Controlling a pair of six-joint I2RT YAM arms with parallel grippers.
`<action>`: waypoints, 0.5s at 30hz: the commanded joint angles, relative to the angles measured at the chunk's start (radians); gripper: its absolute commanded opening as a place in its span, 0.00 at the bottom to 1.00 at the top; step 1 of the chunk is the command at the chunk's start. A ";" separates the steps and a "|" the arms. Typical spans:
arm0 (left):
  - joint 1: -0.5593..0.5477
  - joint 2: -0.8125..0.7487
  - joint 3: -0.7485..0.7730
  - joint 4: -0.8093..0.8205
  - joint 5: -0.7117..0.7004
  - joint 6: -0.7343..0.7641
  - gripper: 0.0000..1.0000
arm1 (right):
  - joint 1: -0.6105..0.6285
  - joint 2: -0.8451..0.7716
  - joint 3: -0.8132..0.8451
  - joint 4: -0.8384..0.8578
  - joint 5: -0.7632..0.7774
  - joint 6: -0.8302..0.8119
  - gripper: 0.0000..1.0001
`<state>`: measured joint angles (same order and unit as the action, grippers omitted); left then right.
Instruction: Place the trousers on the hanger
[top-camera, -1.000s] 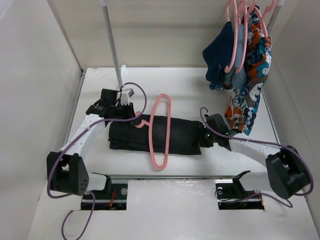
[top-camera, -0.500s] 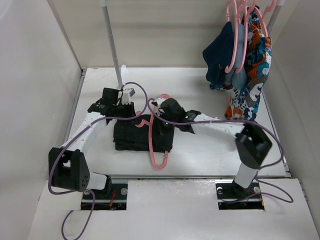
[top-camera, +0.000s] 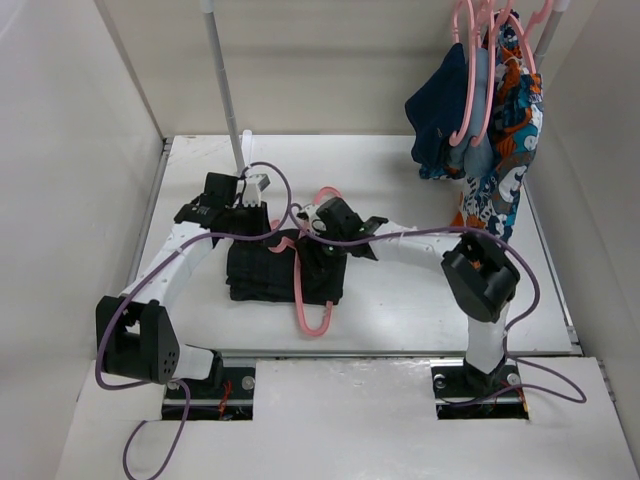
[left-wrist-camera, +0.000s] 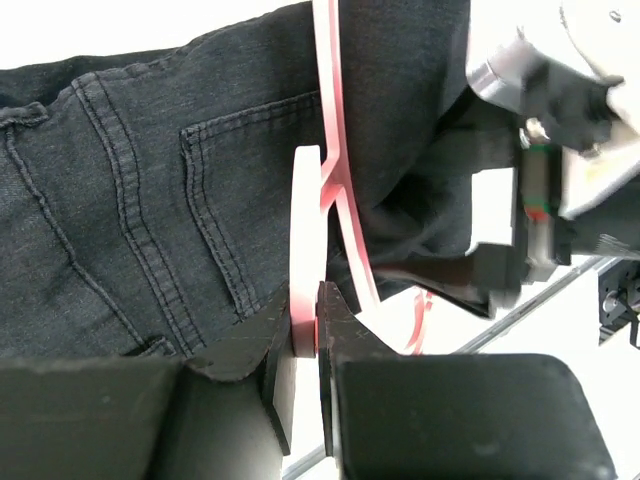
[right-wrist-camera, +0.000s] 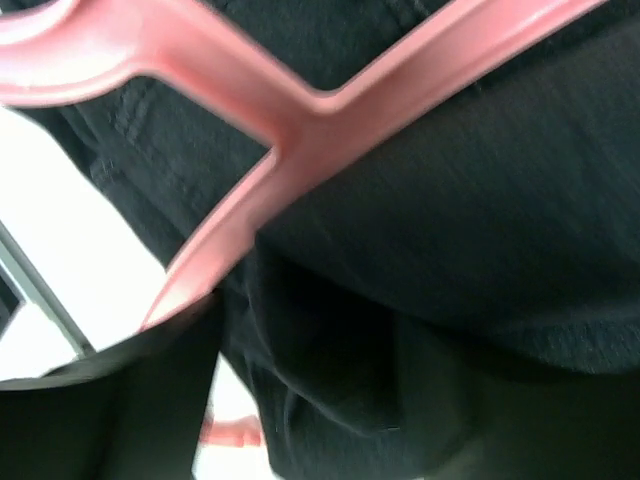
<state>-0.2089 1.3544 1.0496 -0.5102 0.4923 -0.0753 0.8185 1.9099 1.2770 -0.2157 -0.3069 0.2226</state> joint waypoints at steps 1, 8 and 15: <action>0.000 -0.029 0.041 -0.001 -0.058 0.032 0.00 | 0.014 -0.077 0.158 -0.201 -0.006 -0.144 0.76; 0.000 -0.020 0.044 -0.010 -0.067 0.042 0.00 | -0.017 -0.305 0.153 -0.195 0.025 -0.209 0.78; -0.027 -0.020 0.122 -0.042 -0.086 0.060 0.00 | -0.110 -0.172 0.010 0.110 -0.182 -0.035 0.00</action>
<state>-0.2302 1.3540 1.1095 -0.5510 0.4805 -0.0597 0.7334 1.5959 1.3373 -0.2337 -0.3813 0.1204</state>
